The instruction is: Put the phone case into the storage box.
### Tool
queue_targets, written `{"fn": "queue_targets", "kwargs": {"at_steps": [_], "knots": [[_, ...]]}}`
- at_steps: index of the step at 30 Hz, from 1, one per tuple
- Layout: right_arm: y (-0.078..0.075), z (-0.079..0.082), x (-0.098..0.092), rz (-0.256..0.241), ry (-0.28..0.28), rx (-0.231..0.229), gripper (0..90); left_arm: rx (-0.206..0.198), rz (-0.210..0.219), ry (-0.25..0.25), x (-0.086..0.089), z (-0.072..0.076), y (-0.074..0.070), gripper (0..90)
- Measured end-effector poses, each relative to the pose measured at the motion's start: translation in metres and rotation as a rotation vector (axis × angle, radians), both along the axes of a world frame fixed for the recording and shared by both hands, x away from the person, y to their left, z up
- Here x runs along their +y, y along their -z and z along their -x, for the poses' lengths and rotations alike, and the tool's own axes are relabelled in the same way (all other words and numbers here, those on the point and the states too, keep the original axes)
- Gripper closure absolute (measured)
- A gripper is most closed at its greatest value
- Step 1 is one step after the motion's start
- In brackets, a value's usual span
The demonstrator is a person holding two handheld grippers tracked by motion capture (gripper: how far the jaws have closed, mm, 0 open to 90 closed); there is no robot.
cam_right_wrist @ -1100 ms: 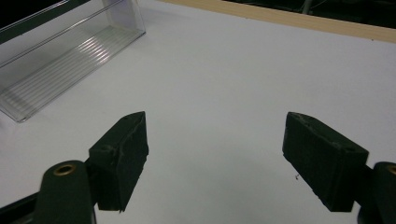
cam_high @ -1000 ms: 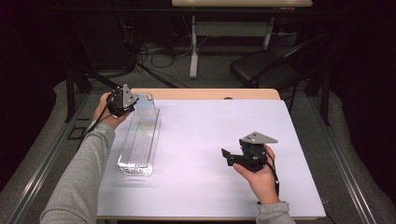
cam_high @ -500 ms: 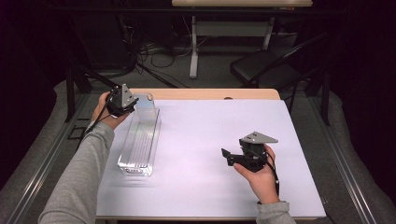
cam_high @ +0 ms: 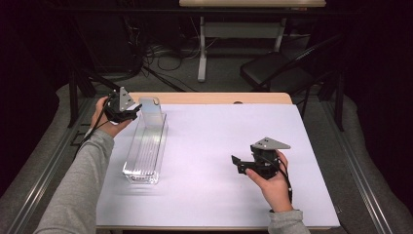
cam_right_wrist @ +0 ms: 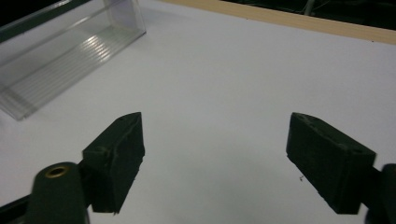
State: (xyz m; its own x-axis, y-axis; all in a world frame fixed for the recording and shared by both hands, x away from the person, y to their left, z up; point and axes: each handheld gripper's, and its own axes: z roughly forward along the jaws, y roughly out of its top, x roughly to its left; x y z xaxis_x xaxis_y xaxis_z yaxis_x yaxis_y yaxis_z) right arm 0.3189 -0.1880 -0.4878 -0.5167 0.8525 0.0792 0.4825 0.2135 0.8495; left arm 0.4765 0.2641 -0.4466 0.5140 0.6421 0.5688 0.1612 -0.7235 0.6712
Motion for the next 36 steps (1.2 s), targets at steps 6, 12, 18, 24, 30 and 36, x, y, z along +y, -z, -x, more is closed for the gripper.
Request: {"fn": "queue_targets", "kwargs": {"at_steps": [6,12,18,24,30,36], "knots": [[0.001,-0.001,0.003,-0.005,-0.004,0.004,15.3,0.013,0.051,-0.005,0.001,0.004,-0.007,30.6],[0.001,-0.001,0.002,-0.020,-0.007,0.003,14.5,0.080,0.119,-0.013,0.004,0.008,-0.011,30.4],[0.000,0.001,0.001,-0.021,-0.003,-0.001,13.0,0.119,0.157,-0.019,0.003,0.017,-0.018,28.1],[-0.001,0.000,0.002,-0.022,-0.016,0.011,2.9,0.149,0.244,-0.005,0.005,0.026,-0.025,25.5],[-0.001,0.000,0.001,-0.020,-0.019,0.008,0.5,0.190,0.380,-0.002,0.010,0.037,-0.032,25.3],[-0.001,-0.001,0.001,-0.017,-0.023,0.015,0.2,0.244,0.499,0.021,0.014,0.050,-0.040,25.3]]}}
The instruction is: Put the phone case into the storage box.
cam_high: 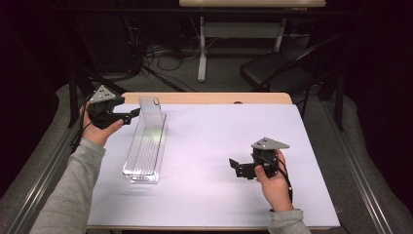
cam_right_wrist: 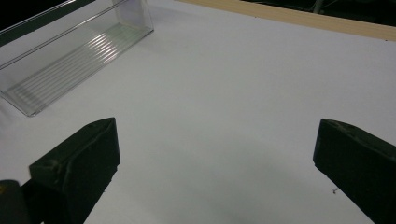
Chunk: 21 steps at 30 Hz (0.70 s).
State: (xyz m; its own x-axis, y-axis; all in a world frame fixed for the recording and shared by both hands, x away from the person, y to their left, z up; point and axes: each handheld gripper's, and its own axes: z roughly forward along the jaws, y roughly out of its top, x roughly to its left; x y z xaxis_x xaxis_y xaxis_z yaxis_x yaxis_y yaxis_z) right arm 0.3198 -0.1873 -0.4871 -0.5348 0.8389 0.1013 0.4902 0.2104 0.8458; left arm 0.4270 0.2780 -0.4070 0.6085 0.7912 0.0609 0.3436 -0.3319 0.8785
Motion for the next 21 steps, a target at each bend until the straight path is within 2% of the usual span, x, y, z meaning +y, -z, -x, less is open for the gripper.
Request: {"fn": "queue_targets", "kwargs": {"at_steps": [5,10,13,17,21], "knots": [[0.001,0.000,0.000,-0.001,0.001,0.008,0.3,0.015,0.054,0.042,-0.001,0.013,-0.003,25.0],[0.002,-0.001,0.000,0.004,-0.001,0.006,0.4,0.028,0.067,0.050,-0.002,0.021,-0.004,23.2],[0.001,-0.001,0.001,0.003,0.000,0.007,0.4,0.039,0.056,0.047,-0.004,0.025,-0.002,19.9],[0.001,0.000,0.000,0.007,0.005,0.010,0.4,0.049,0.039,0.078,-0.005,0.031,0.004,16.6],[-0.001,0.002,0.000,0.003,0.009,0.005,0.4,0.060,0.064,0.119,-0.007,0.038,0.008,15.2]]}}
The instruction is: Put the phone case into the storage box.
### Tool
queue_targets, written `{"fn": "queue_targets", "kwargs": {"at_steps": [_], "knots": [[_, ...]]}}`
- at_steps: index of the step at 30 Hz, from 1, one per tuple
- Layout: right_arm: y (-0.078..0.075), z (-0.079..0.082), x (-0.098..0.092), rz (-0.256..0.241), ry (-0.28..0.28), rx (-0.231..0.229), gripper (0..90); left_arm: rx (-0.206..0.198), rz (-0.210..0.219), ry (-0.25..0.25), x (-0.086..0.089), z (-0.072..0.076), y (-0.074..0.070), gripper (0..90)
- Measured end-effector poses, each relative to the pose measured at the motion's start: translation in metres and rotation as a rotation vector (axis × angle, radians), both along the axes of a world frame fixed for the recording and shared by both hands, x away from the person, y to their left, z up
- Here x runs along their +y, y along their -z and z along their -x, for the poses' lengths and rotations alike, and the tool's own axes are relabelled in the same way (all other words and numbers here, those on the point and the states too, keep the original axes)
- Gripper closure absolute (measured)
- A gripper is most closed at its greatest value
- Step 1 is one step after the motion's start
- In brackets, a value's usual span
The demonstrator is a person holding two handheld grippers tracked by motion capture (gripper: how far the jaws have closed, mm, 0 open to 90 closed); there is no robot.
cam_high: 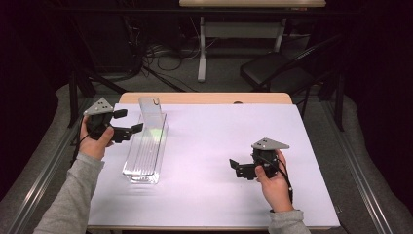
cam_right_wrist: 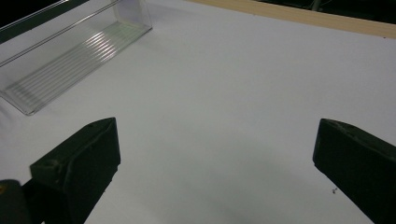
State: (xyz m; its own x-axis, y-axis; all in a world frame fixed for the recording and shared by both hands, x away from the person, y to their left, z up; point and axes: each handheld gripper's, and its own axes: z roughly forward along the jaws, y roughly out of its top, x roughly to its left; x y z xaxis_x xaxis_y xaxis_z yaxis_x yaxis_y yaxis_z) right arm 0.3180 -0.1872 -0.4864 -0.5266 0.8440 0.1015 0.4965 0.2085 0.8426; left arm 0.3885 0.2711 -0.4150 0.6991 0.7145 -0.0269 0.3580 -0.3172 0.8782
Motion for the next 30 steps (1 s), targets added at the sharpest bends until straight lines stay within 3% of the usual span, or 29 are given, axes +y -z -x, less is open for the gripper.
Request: {"fn": "queue_targets", "kwargs": {"at_steps": [12,21,30], "knots": [[-0.003,0.012,-0.011,0.010,0.013,-0.013,0.0,0.027,0.009,0.119,-0.014,0.028,0.015,2.0],[0.003,0.023,-0.018,0.011,0.008,-0.009,0.0,0.021,0.050,0.108,-0.011,0.049,0.029,1.9],[0.005,0.028,-0.023,0.012,0.009,-0.025,0.0,0.030,0.050,0.109,-0.006,0.059,0.038,1.9]]}}
